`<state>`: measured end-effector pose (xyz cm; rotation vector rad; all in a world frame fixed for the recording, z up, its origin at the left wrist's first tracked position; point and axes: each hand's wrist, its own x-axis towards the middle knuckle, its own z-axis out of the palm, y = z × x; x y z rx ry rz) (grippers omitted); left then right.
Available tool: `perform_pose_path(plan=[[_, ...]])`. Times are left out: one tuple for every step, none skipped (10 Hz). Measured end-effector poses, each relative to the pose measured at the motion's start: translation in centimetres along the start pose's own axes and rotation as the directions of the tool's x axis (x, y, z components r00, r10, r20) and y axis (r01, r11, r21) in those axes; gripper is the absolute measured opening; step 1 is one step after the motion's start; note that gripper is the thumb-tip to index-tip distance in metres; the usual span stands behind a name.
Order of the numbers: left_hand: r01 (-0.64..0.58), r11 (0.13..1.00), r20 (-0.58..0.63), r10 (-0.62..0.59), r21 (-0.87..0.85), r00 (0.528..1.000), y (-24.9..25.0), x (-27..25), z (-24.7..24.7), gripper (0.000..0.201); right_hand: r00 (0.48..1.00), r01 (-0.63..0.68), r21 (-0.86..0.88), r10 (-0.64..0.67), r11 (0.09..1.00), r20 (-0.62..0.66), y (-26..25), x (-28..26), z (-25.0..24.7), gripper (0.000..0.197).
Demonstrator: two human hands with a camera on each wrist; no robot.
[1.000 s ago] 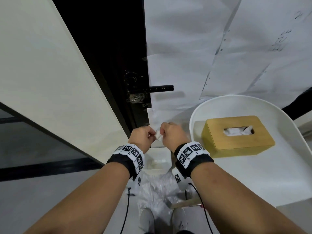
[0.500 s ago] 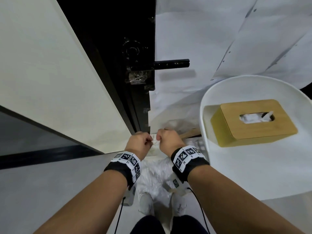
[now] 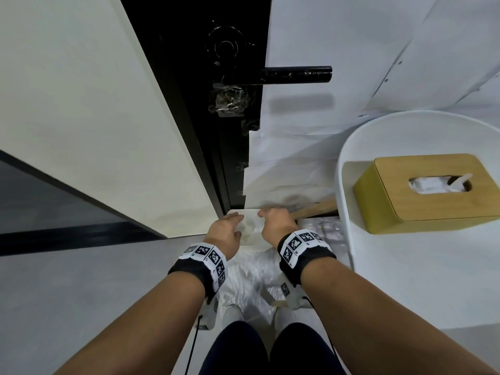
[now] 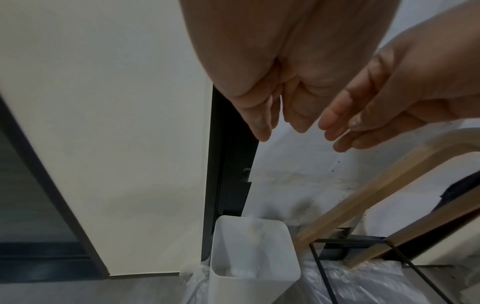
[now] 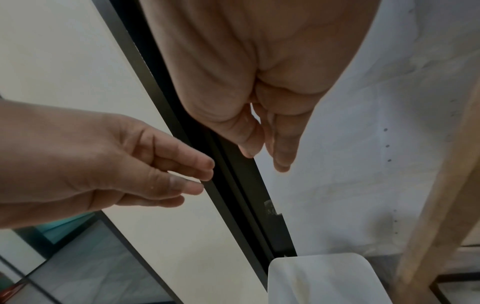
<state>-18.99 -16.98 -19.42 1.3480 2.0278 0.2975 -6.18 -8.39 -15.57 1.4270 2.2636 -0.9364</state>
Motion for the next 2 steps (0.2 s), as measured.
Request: perform_pose_path(plan=[[-0.022,1.0,-0.019,0.022,-0.004,1.0,-0.2,-0.1,-0.4,0.048,0.999,0.002,0.029,-0.001,1.0,-0.046,0.3,0.0,0.2,0.043],[0.005,1.0,-0.068,-0.007,-0.027,0.998,0.0,-0.4,-1.5,0.046,0.993,0.038,0.05,-0.032,0.998,-0.116,0.2,-0.3,-0.5,0.04]])
